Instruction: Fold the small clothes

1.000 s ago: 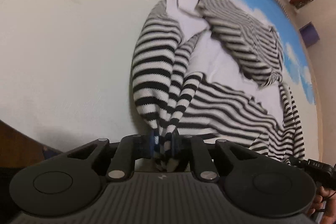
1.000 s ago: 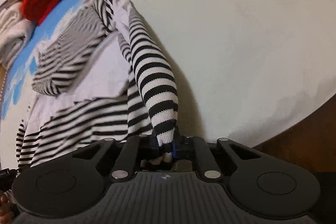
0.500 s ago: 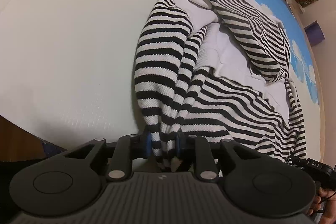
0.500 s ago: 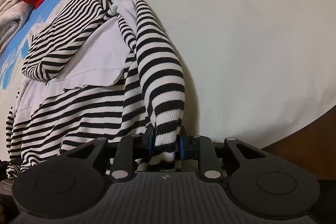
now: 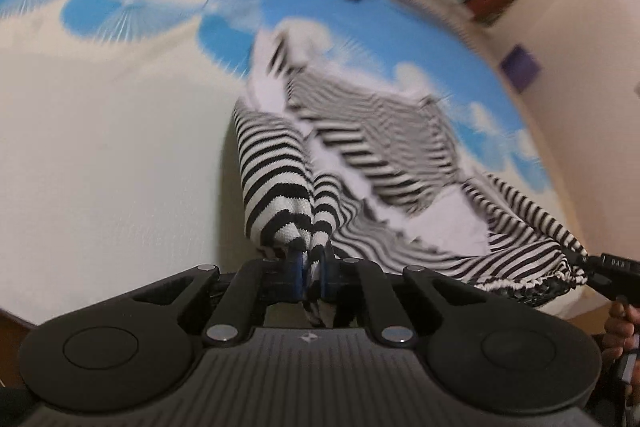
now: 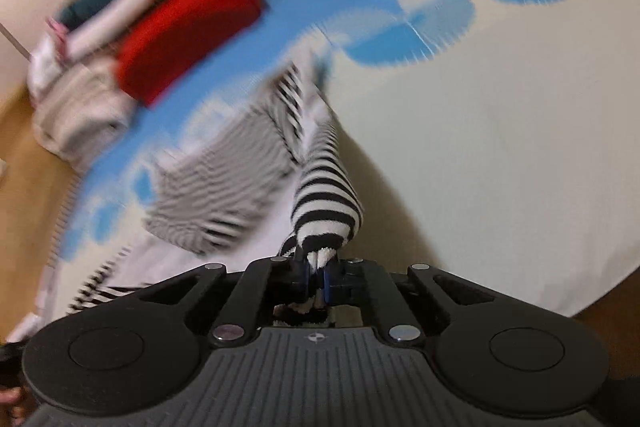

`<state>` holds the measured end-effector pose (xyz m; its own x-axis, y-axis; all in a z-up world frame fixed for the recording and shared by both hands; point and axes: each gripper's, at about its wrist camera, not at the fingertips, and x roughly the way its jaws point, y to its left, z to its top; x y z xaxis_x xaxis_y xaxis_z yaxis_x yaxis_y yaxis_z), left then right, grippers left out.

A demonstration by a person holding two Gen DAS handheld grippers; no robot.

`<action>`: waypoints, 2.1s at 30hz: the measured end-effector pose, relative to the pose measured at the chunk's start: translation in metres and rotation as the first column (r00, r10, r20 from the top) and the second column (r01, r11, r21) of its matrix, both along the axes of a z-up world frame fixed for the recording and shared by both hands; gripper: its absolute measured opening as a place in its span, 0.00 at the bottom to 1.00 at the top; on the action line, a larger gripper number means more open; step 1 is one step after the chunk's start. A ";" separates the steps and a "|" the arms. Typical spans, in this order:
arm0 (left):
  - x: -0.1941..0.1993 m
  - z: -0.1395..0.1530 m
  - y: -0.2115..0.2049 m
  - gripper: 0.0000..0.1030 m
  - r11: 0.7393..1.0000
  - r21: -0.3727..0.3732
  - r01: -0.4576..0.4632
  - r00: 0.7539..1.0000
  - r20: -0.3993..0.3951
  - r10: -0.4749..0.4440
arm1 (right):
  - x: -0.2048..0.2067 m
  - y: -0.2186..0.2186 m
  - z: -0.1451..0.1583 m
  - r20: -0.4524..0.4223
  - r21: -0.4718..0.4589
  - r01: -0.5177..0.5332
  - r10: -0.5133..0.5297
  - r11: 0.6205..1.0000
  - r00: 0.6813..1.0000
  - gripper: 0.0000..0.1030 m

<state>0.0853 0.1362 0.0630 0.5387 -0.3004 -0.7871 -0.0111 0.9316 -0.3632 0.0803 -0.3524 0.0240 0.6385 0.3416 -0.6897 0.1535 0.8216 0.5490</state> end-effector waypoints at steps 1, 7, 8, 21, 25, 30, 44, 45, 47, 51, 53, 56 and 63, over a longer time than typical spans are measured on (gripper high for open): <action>-0.006 0.015 0.001 0.07 1.000 -0.021 0.008 1.000 0.012 -0.008 | -0.007 -0.004 0.015 0.026 0.028 -0.006 0.005 1.000 1.000 0.05; -0.049 0.070 0.017 0.07 0.987 -0.155 0.032 0.998 0.059 -0.023 | -0.073 -0.017 0.090 0.182 0.099 -0.061 0.042 0.993 0.982 0.05; -0.048 0.068 0.021 0.07 0.985 -0.174 0.016 0.999 0.038 -0.010 | -0.078 -0.020 0.092 0.185 0.105 -0.053 0.033 0.993 0.982 0.05; 0.175 -0.080 0.075 0.17 0.900 -0.308 -0.309 0.919 -0.339 0.200 | 0.141 -0.007 -0.015 -0.077 0.154 0.062 -0.051 0.986 0.996 0.17; 0.192 -0.082 0.092 0.54 0.881 -0.316 -0.353 0.927 -0.249 0.282 | 0.190 -0.018 -0.035 -0.061 0.118 0.186 -0.180 0.975 0.982 0.40; 0.190 -0.062 0.075 0.61 0.954 -0.245 -0.176 0.982 -0.115 0.151 | 0.189 -0.001 -0.056 -0.027 0.090 0.041 -0.038 0.995 0.999 0.40; 0.171 -0.099 -0.027 0.59 0.870 0.399 0.288 0.956 -0.068 -0.285 | 0.195 0.092 -0.084 -0.096 -0.138 -0.403 0.393 0.905 0.914 0.45; 0.172 -0.103 -0.028 0.58 0.873 0.390 0.292 0.955 -0.068 -0.290 | 0.197 0.096 -0.084 -0.094 -0.167 -0.415 0.404 0.895 0.910 0.45; 0.174 -0.109 -0.028 0.37 0.869 0.396 0.297 0.952 -0.051 -0.302 | 0.199 0.103 -0.085 -0.083 -0.200 -0.429 0.421 0.881 0.903 0.44; 0.187 -0.098 -0.022 0.01 0.901 0.382 0.205 0.969 0.052 -0.242 | 0.206 0.108 -0.076 -0.029 -0.221 -0.430 0.435 0.875 0.900 0.00; 0.195 -0.079 -0.010 0.01 0.941 0.332 0.068 0.978 0.165 -0.129 | 0.209 0.103 -0.061 0.058 -0.210 -0.374 0.393 0.904 0.918 0.00; 0.213 -0.077 0.009 0.01 0.961 0.261 -0.090 0.981 0.190 0.041 | 0.218 0.090 -0.049 0.147 -0.149 -0.258 0.280 0.955 0.949 0.00; 0.255 -0.134 -0.001 0.05 0.936 0.352 0.004 0.994 -0.101 0.034 | 0.254 0.103 -0.087 -0.046 -0.323 -0.226 0.223 0.919 0.974 0.04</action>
<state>0.3407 0.1351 -0.0711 0.4508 0.0125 -0.8925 -0.0462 0.9989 -0.0093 0.3340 -0.2498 -0.0634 0.5650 0.2325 -0.7917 -0.0524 0.9676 0.2469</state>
